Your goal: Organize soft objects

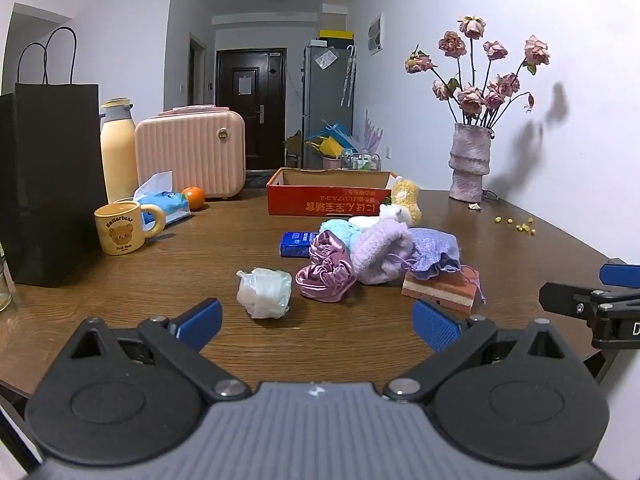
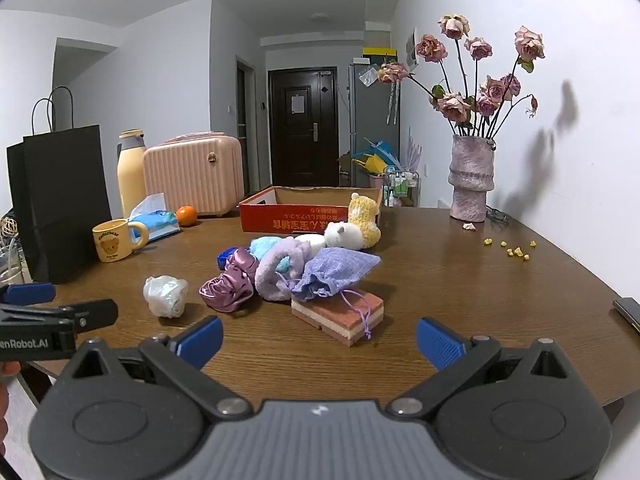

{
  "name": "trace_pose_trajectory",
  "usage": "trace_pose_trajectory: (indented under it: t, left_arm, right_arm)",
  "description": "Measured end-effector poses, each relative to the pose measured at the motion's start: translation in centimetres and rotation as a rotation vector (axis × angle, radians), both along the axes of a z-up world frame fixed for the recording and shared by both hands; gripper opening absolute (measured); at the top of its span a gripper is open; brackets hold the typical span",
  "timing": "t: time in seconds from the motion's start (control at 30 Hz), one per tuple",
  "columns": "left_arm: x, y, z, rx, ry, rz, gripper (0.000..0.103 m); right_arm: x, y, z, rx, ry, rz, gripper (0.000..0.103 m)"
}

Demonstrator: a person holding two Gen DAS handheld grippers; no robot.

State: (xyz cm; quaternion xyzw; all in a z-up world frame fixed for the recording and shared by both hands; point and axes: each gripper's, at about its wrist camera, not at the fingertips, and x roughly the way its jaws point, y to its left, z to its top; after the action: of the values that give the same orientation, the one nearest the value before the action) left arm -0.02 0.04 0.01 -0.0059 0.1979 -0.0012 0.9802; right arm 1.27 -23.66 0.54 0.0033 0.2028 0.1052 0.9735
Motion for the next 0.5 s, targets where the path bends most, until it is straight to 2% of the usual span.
trace_pose_trajectory:
  t: [0.5]
  left_arm:
    - [-0.21, -0.38, 0.00, 0.002, -0.001, 0.000, 0.103]
  right_arm:
    - [-0.08, 0.02, -0.06, -0.001, 0.000, 0.000, 0.103]
